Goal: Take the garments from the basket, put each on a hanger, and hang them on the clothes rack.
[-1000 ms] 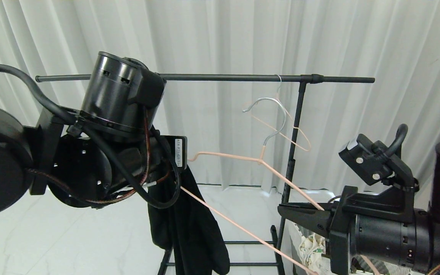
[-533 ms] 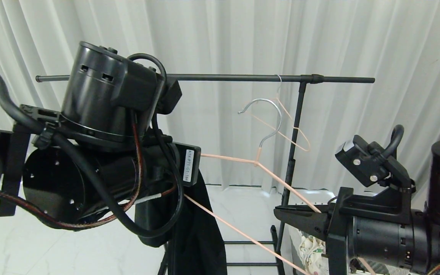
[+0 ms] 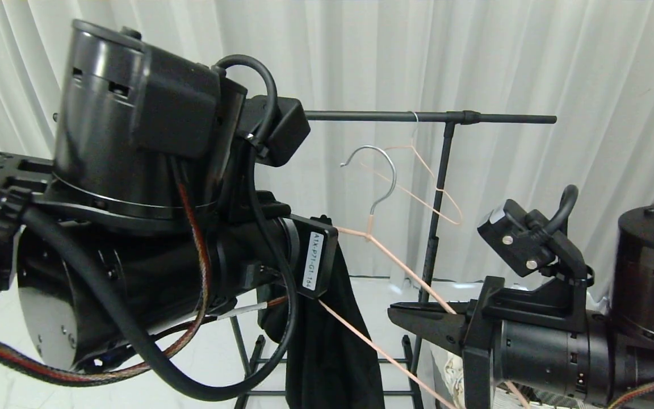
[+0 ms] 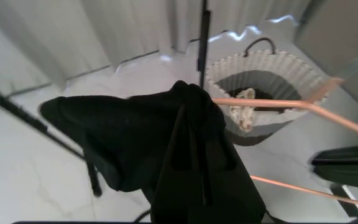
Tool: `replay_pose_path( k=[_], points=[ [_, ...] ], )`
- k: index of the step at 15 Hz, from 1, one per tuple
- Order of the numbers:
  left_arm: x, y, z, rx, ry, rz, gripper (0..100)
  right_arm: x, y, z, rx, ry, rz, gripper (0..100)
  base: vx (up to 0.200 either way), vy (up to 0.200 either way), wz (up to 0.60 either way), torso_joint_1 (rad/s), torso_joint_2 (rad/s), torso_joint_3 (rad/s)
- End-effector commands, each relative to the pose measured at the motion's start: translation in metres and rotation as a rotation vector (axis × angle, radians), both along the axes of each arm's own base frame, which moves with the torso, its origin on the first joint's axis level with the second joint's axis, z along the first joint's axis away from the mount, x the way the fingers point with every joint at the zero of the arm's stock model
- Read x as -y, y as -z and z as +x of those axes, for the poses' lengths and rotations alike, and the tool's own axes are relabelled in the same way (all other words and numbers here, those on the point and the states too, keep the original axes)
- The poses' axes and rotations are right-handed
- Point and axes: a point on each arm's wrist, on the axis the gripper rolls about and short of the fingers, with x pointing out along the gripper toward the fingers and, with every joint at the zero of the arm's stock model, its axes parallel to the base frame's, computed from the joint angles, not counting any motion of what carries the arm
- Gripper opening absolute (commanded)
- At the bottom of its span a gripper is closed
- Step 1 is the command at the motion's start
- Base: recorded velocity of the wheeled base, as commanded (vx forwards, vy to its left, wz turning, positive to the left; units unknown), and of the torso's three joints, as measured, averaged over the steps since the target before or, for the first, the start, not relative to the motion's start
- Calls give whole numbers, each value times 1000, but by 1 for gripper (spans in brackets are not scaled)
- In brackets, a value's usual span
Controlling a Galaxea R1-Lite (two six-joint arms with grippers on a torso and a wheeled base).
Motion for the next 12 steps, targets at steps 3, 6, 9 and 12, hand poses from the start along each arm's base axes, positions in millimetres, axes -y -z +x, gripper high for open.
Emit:
replay_pose_path(
  k=[3,6,9,12],
  points=[
    [1,-4,-6,22,51,-4,0,-18,7,9,-12,-4,-18,0,0,0,0,0,0,0],
    [4,-4,-12,17,90,-8,0,-31,8,17,-12,1,-17,0,0,0,0,0,0,0],
    [-3,-3,-12,22,74,2,0,-30,8,25,-9,41,-18,0,0,0,0,0,0,0],
    [-17,12,-3,99,38,12,0,-30,8,30,-15,135,-14,0,0,0,0,0,0,0]
  ],
)
